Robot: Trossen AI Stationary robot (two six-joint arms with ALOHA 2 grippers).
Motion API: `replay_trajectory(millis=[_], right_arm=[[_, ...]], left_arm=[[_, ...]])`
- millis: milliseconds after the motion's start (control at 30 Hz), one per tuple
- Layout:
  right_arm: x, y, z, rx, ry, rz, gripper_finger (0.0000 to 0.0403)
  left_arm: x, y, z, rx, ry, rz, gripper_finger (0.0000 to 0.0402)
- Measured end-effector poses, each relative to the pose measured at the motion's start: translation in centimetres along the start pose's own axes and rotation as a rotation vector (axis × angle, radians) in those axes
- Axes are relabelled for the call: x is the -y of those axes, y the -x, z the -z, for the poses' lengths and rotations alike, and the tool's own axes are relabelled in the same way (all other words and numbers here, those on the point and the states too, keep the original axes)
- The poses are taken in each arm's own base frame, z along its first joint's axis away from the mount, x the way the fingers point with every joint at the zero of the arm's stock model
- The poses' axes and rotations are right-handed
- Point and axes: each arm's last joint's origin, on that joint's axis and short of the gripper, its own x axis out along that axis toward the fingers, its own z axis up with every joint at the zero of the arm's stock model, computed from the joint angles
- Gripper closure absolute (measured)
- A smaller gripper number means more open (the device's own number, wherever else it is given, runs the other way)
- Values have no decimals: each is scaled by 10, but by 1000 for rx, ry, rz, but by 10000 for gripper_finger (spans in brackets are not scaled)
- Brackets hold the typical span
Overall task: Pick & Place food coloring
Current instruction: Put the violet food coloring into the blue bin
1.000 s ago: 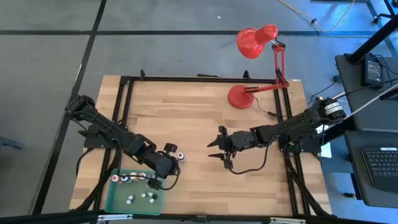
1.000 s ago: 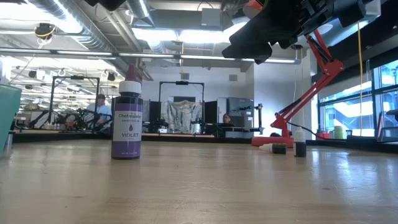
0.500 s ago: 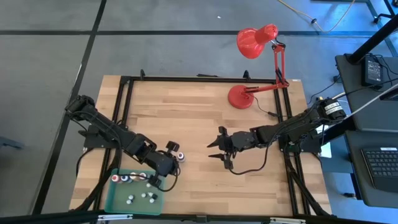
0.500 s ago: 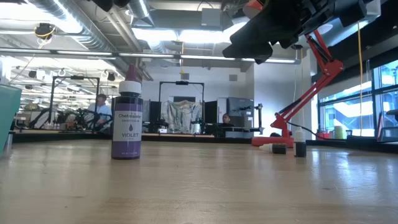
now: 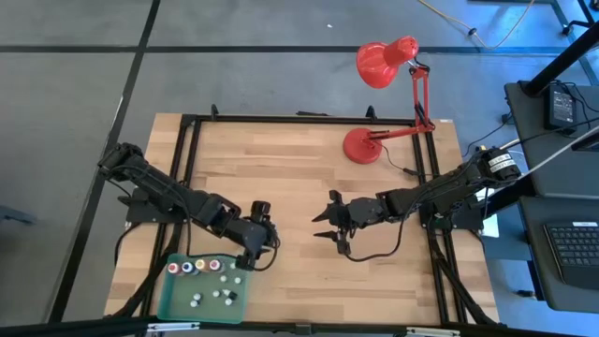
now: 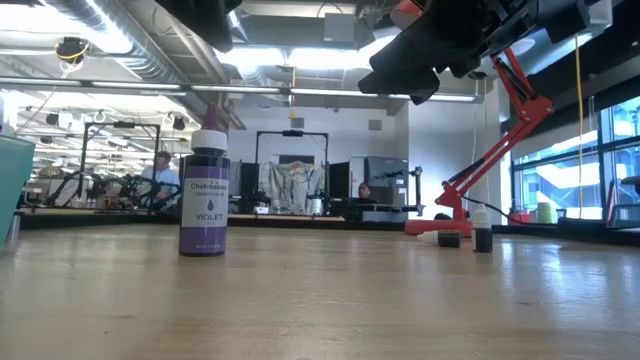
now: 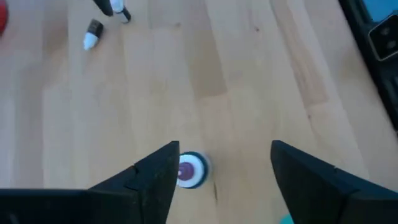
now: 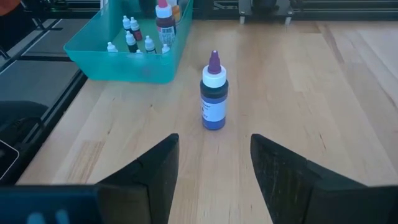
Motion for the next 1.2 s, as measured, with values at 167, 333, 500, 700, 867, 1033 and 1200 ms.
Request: replay_trajectory(millis=[167, 333, 500, 700, 867, 1033, 1200], right_arm=[[0, 0, 0, 0, 0, 0, 203], [0, 0, 0, -2, 1, 0, 203], [0, 0, 3, -34, 1, 4, 203], [0, 0, 5, -51, -46, 7, 203], [1, 0, 8, -61, -45, 9, 203], [1, 0, 7, -58, -44, 9, 203], [1, 0, 7, -58, -42, 9, 203]], left_arm=[[0, 0, 0, 3, 42, 1, 140], [-7, -1, 0, 4, 80, -101, 142], [-23, -10, 2, -50, 174, -145, 148], [-31, -41, 7, -172, 203, -98, 156], [-35, -58, 10, -242, 223, -28, 161], [-34, -67, 13, -282, 222, -27, 176], [-34, -68, 13, -285, 218, -19, 211]])
